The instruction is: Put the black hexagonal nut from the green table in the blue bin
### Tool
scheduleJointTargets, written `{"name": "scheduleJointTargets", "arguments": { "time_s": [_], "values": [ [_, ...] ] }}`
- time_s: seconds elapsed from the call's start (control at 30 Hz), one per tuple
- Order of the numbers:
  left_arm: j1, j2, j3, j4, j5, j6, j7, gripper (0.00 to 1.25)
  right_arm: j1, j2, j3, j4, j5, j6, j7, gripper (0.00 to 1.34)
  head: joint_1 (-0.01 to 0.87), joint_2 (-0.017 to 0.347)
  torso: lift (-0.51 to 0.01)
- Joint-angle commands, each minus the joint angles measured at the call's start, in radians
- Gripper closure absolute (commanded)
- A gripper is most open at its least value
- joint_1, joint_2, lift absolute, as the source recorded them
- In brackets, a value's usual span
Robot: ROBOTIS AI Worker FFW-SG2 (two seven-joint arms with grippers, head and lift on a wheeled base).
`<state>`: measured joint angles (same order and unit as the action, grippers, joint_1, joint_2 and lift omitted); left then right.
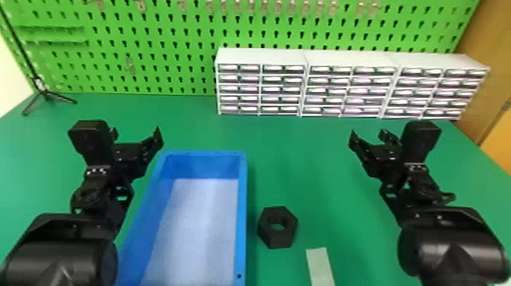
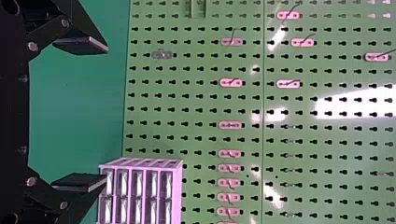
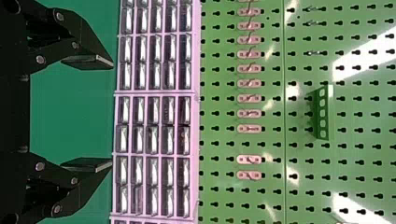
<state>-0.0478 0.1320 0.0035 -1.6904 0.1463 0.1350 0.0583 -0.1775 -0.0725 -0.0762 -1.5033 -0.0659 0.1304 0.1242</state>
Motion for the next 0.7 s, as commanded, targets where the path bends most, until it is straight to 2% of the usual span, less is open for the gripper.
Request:
{"name": "scheduleJointTargets", "arguments": {
  "time_s": [0.0, 0.67],
  "values": [
    [-0.001, 0.000, 0.000, 0.000, 0.001, 0.000, 0.000, 0.29, -0.002, -0.001, 0.001, 0.000, 0.000, 0.003, 0.000, 0.52, 0.683, 0.028, -0.096],
    [-0.003, 0.000, -0.002, 0.000, -0.001, 0.000, 0.000, 0.29, -0.003, -0.003, 0.003, 0.000, 0.000, 0.005, 0.000, 0.52, 0.683, 0.028, -0.096]
  ]
}}
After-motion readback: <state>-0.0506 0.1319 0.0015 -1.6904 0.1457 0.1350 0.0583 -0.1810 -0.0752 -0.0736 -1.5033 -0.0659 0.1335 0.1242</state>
